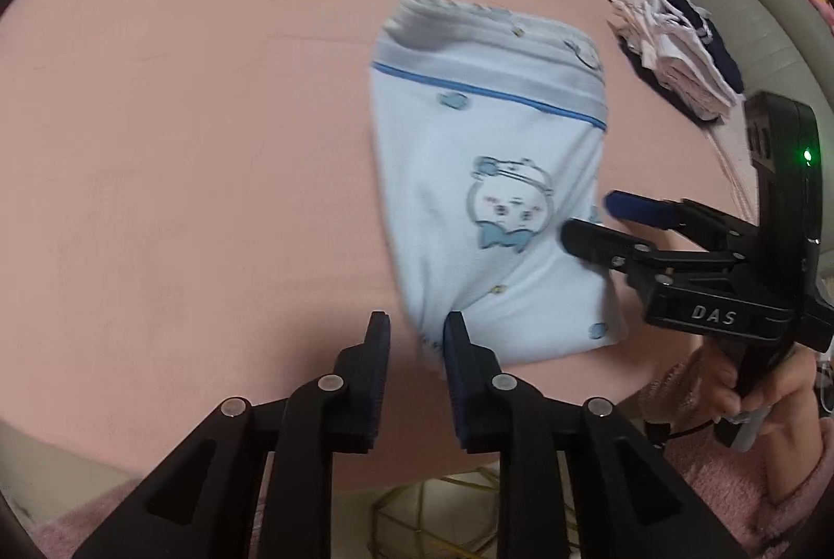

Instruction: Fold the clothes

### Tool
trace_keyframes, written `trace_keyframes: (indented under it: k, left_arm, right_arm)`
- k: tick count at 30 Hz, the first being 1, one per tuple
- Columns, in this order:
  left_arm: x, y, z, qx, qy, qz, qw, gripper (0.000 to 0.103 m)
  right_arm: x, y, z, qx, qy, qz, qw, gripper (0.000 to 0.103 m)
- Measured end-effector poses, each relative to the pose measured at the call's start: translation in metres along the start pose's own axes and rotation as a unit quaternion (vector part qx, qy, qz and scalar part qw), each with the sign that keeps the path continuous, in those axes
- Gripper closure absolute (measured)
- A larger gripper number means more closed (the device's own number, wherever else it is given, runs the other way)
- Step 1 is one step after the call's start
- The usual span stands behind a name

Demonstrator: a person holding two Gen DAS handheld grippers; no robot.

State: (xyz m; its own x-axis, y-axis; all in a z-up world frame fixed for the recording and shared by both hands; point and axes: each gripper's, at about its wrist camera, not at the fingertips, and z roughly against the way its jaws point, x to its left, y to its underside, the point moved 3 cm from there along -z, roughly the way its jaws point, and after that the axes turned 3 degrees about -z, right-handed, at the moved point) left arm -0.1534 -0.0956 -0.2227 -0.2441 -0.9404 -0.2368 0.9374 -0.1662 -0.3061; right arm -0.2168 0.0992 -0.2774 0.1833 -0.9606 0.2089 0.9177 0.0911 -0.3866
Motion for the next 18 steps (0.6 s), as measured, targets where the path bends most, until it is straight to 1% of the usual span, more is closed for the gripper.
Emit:
trace_keyframes:
  k: [1,3,5,7,9,10,11,12,14,15,18]
  left_arm:
    - [0.004,0.0,0.006,0.0,-0.023,0.003,0.9997,0.084]
    - [0.012,-0.004,0.022,-0.025,-0.054,0.019,0.998,0.084]
    - [0.007,-0.013,0.036,-0.065,0.006,0.025,0.9976,0.085]
    - [-0.013,-0.023,0.04,-0.087,0.044,-0.007,0.9952,0.085]
    - [-0.038,-0.031,0.023,-0.074,0.032,-0.052,0.9954,0.085]
    - [-0.042,-0.03,0.012,-0.053,0.018,-0.065,0.9963,0.085]
    - [-0.039,-0.026,-0.005,-0.015,-0.008,-0.065,0.9978,0.083]
    - [-0.036,-0.023,-0.02,0.021,-0.032,-0.063,0.9973,0.083]
    - [-0.023,-0.018,-0.024,0.034,-0.025,-0.027,0.9987,0.082]
    - [-0.02,-0.019,-0.016,0.023,-0.002,-0.014,0.9996,0.083]
    - [-0.022,-0.038,0.01,-0.035,0.023,-0.018,0.999,0.083]
  right_arm:
    - [0.001,0.0,0.002,-0.002,0.001,0.004,1.0,0.027]
    - [0.003,0.001,0.003,-0.006,0.017,0.017,1.0,0.027]
    - [0.005,0.001,0.005,-0.006,0.021,0.02,1.0,0.027]
    - [0.008,0.002,0.006,-0.002,0.012,0.021,1.0,0.027]
    - [0.01,0.002,0.008,0.001,0.006,0.025,1.0,0.027]
    - [0.011,0.003,0.008,0.002,0.008,0.031,0.999,0.027]
    - [0.01,0.003,0.009,0.004,0.007,0.035,0.999,0.027]
    - [0.007,0.004,0.011,0.009,0.004,0.034,0.999,0.027]
    - [-0.002,0.002,0.018,0.013,-0.006,0.029,0.999,0.027]
    - [-0.009,-0.003,0.027,0.004,-0.016,0.018,1.0,0.027]
    - [-0.031,-0.025,0.052,-0.032,-0.033,-0.014,0.999,0.027]
